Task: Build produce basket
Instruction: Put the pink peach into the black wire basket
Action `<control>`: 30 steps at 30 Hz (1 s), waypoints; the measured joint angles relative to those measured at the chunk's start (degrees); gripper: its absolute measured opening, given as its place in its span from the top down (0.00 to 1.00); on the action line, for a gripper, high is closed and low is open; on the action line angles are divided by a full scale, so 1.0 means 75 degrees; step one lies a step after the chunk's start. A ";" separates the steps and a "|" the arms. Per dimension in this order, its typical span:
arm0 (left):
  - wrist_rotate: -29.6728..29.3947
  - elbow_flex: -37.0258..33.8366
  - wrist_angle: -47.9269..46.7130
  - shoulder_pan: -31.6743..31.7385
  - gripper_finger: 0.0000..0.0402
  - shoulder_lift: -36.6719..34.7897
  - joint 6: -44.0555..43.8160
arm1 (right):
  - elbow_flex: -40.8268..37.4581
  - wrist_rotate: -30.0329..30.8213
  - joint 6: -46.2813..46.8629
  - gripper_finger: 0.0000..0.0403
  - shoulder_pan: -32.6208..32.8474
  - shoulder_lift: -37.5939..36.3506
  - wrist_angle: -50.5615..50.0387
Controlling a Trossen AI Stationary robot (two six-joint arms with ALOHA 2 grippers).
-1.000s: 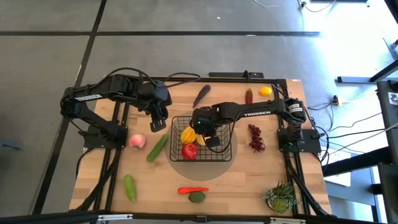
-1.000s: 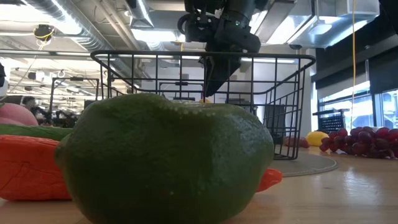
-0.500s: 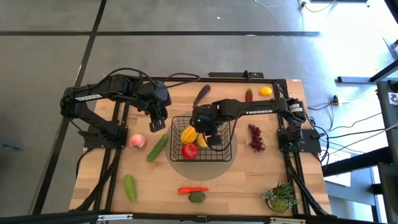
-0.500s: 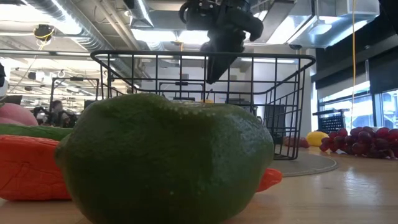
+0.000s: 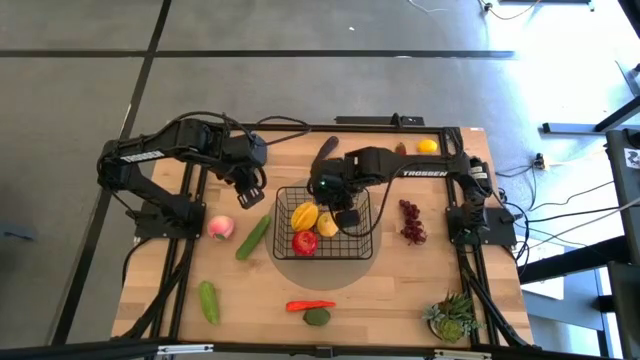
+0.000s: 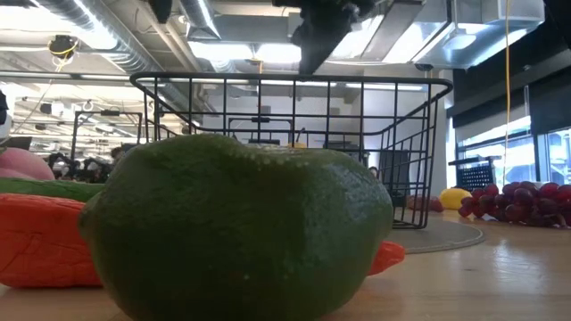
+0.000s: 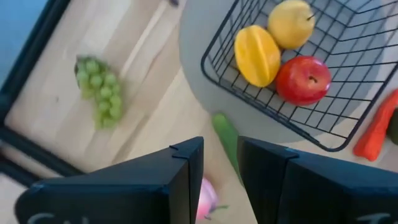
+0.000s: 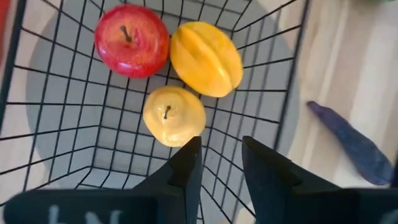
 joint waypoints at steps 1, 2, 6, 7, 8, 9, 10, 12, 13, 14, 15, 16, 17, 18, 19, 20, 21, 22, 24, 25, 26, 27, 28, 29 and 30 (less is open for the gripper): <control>0.0000 0.0000 -0.0092 -0.0007 0.78 -0.0014 -0.0193 | 0.0127 0.0007 0.0000 0.73 -0.0039 -0.0032 -0.0052; -0.0003 -0.0002 -0.0186 -0.0038 0.78 -0.0056 -0.0395 | 0.0207 0.0005 0.0000 0.73 -0.0082 -0.0089 -0.0128; -0.0211 0.0006 -0.0440 -0.0238 0.78 -0.0108 -0.1045 | 0.0343 0.0005 -0.0006 0.73 -0.0235 -0.0417 -0.0200; -0.0251 0.0004 -0.0416 -0.0306 0.78 -0.0090 -0.1132 | 0.0343 0.0003 -0.0011 0.73 -0.0259 -0.0499 -0.0211; -0.0252 0.0003 -0.0401 -0.0370 0.78 -0.0083 -0.1213 | 0.0343 0.0005 -0.0012 0.73 -0.0274 -0.0588 -0.0235; -0.0259 0.0003 -0.0420 -0.0434 0.78 -0.0091 -0.1267 | 0.0340 0.0005 -0.0016 0.73 -0.0309 -0.0695 -0.0286; -0.0259 0.0003 -0.0433 -0.0479 0.78 -0.0104 -0.1296 | 0.0340 0.0005 -0.0017 0.73 -0.0333 -0.0801 -0.0348; -0.0259 0.0003 -0.0424 -0.0590 0.78 -0.0100 -0.1420 | 0.0340 0.0005 -0.0017 0.73 -0.0366 -0.1048 -0.0366; -0.0258 0.0003 -0.0424 -0.0643 0.78 -0.0097 -0.1488 | 0.0340 0.0005 -0.0017 0.73 -0.0387 -0.1160 -0.0375; -0.0259 0.0003 -0.0421 -0.0688 0.79 -0.0095 -0.1554 | 0.0340 0.0005 -0.0012 0.73 -0.0402 -0.1275 -0.0387; -0.0267 0.0003 -0.0425 -0.0729 0.79 -0.0097 -0.1649 | 0.0340 0.0005 0.0009 0.73 -0.0416 -0.1384 -0.0396; -0.0294 0.0003 -0.0427 -0.0770 0.79 -0.0097 -0.1724 | 0.0340 0.0004 0.0016 0.73 -0.0432 -0.1514 -0.0398; -0.0344 0.0003 -0.0421 -0.0811 0.79 -0.0097 -0.1820 | 0.0340 0.0005 0.0030 0.73 -0.0435 -0.1634 -0.0416; -0.0394 0.0003 -0.0421 -0.0852 0.79 -0.0097 -0.1901 | 0.0340 0.0005 0.0045 0.73 -0.0438 -0.1778 -0.0420; -0.0402 0.0003 -0.0421 -0.0884 0.79 -0.0097 -0.2002 | 0.0340 0.0005 0.0085 0.73 -0.0438 -0.1935 -0.0447; -0.0407 0.0003 -0.0424 -0.0903 0.79 -0.0097 -0.2075 | 0.0340 0.0005 0.0147 0.73 -0.0438 -0.2064 -0.0498; -0.0444 0.0001 -0.0422 -0.0916 0.79 -0.0097 -0.2115 | 0.0340 0.0005 0.0202 0.73 -0.0438 -0.2201 -0.0526; -0.0523 -0.0002 -0.0418 -0.0935 0.79 -0.0097 -0.2193 | 0.0340 0.0007 0.0256 0.73 -0.0438 -0.2335 -0.0543; -0.0723 -0.0003 -0.0423 -0.0966 0.79 -0.0097 -0.2371 | 0.0340 0.0007 0.0446 0.73 -0.0438 -0.2611 -0.0607; -0.0790 -0.0003 -0.0421 -0.0966 0.79 -0.0097 -0.2467 | 0.0340 0.0007 0.0525 0.73 -0.0438 -0.2738 -0.0656; -0.0829 -0.0005 -0.0422 -0.0952 0.79 -0.0097 -0.2534 | 0.0340 0.0007 0.0612 0.73 -0.0438 -0.2878 -0.0712; -0.0862 -0.0006 -0.0421 -0.0922 0.79 -0.0097 -0.2623 | 0.0340 0.0007 0.0687 0.73 -0.0438 -0.3008 -0.0789; -0.0898 -0.0006 -0.0421 -0.0871 0.79 -0.0097 -0.2696 | 0.0340 0.0010 0.0825 0.73 -0.0438 -0.3132 -0.0844; -0.0968 -0.0006 -0.0421 -0.0808 0.79 -0.0097 -0.2795 | 0.0340 0.0010 0.0982 0.73 -0.0438 -0.3252 -0.0883; -0.1053 -0.0006 -0.0421 -0.0733 0.79 -0.0097 -0.2897 | 0.0340 0.0010 0.1112 0.73 -0.0438 -0.3355 -0.0906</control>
